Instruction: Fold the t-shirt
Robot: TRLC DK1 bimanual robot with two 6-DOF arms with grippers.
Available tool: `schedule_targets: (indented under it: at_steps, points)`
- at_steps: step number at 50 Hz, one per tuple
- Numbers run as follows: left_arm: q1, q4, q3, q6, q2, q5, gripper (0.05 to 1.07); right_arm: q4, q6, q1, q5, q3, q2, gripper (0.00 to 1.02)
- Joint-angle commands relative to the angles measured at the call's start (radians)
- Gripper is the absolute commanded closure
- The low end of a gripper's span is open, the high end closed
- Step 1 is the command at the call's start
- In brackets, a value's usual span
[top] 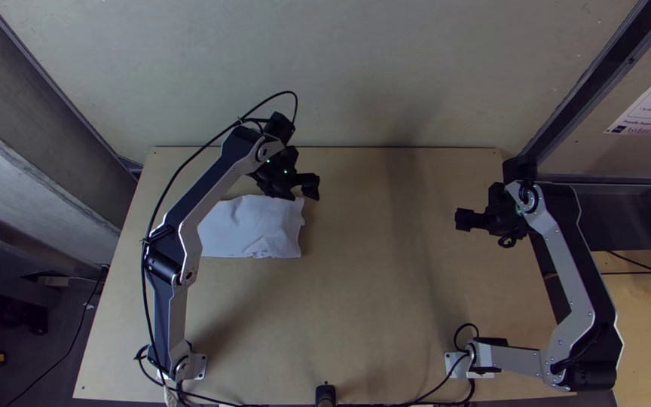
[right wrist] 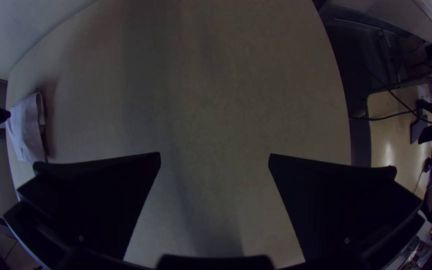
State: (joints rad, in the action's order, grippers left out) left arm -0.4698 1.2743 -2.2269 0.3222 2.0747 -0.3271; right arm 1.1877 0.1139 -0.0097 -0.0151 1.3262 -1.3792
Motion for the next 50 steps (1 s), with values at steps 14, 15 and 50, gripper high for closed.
schedule_targets:
  at_steps: [14,15,50]
  points:
    - [0.134,-0.015,0.013,-0.166,-0.209,0.232,0.1,-0.158,-0.057,0.053,0.001,0.133,0.08,0.03]
    - [0.148,-0.016,0.015,-0.172,-0.222,0.234,0.1,-0.175,-0.04,0.056,0.003,0.137,0.085,0.03]
    - [0.557,-0.329,0.276,-0.356,-0.726,0.24,0.1,-0.494,-0.218,0.148,0.144,0.462,0.255,0.03]
